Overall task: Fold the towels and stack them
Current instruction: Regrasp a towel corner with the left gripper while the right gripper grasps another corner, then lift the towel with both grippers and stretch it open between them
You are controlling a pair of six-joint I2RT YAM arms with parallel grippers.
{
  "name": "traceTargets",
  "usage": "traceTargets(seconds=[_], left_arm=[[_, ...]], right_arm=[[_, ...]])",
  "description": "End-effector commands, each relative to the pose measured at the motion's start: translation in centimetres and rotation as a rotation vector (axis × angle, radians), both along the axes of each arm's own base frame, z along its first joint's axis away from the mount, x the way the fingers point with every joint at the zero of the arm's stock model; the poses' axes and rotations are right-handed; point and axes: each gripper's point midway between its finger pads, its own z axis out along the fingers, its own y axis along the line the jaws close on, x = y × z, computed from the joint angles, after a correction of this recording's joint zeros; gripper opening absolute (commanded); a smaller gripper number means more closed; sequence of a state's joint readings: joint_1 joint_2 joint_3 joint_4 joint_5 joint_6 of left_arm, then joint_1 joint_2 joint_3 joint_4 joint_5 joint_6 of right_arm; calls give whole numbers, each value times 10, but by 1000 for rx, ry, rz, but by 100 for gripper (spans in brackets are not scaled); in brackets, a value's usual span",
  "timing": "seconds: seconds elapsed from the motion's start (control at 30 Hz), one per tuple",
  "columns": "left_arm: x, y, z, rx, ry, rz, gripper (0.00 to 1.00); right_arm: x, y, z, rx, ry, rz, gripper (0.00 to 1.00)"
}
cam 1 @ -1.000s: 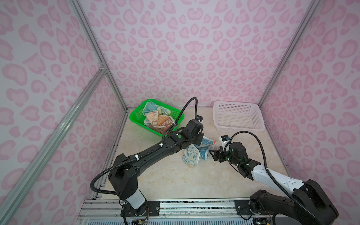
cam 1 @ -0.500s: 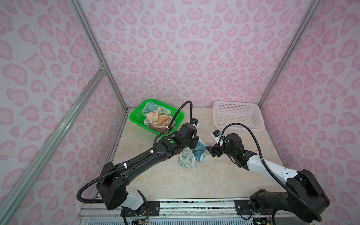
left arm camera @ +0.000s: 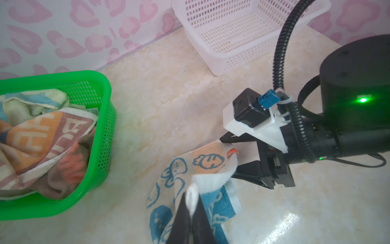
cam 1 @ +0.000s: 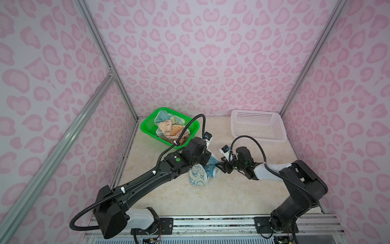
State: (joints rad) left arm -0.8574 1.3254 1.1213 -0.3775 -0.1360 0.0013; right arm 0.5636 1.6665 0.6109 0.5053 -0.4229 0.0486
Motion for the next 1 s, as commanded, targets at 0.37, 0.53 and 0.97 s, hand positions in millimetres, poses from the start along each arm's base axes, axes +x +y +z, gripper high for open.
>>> traceTargets(seconds=[0.37,0.53,0.97], left_arm=[[10,15,9,-1,-33,57,3],[15,21,13,-11,-52,104,3],[54,41,85,-172,-193,319,3]], right_arm=[[20,9,13,118,-69,-65,25],[23,11,15,116,-61,-66,0],[28,-41,126,-91,-226,-263,0]])
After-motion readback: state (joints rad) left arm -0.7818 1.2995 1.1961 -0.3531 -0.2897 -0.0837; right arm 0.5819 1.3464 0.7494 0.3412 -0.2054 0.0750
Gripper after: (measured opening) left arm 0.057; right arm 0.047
